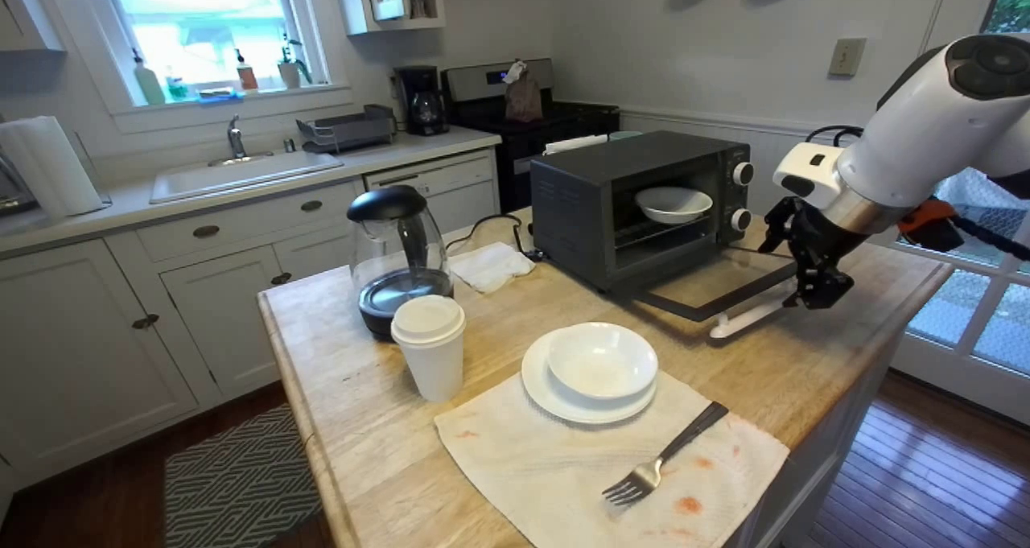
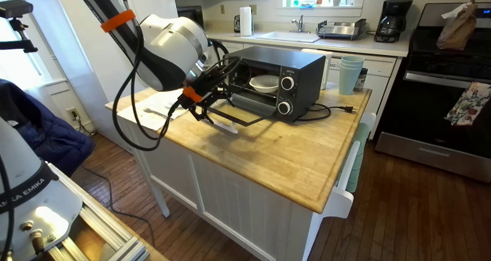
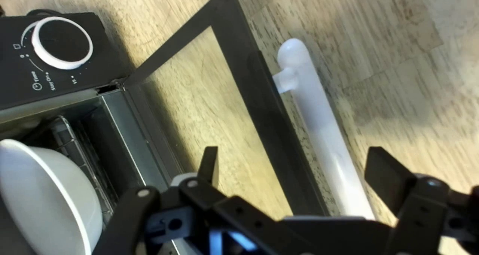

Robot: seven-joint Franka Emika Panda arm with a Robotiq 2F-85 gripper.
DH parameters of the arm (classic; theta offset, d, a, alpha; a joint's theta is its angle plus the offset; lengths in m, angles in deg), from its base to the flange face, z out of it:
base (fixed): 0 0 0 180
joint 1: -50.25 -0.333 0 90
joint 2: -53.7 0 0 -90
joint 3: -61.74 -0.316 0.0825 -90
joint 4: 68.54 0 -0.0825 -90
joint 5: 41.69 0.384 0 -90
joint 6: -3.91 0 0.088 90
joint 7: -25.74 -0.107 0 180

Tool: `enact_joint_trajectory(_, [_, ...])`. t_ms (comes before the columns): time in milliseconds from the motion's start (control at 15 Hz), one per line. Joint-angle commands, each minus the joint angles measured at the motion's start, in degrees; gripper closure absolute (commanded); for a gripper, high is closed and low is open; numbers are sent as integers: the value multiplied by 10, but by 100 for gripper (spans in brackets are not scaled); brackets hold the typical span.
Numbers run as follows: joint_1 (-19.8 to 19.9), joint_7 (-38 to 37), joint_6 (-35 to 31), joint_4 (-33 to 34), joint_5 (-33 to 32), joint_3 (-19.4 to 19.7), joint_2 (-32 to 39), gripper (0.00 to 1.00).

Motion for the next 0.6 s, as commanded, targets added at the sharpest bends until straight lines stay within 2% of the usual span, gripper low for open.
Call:
enact_joint_trajectory(0, [9, -58, -1, 22, -29, -14, 9, 0])
enact_joint_trajectory(533, [13, -162, 11, 39, -75, -31, 14, 0])
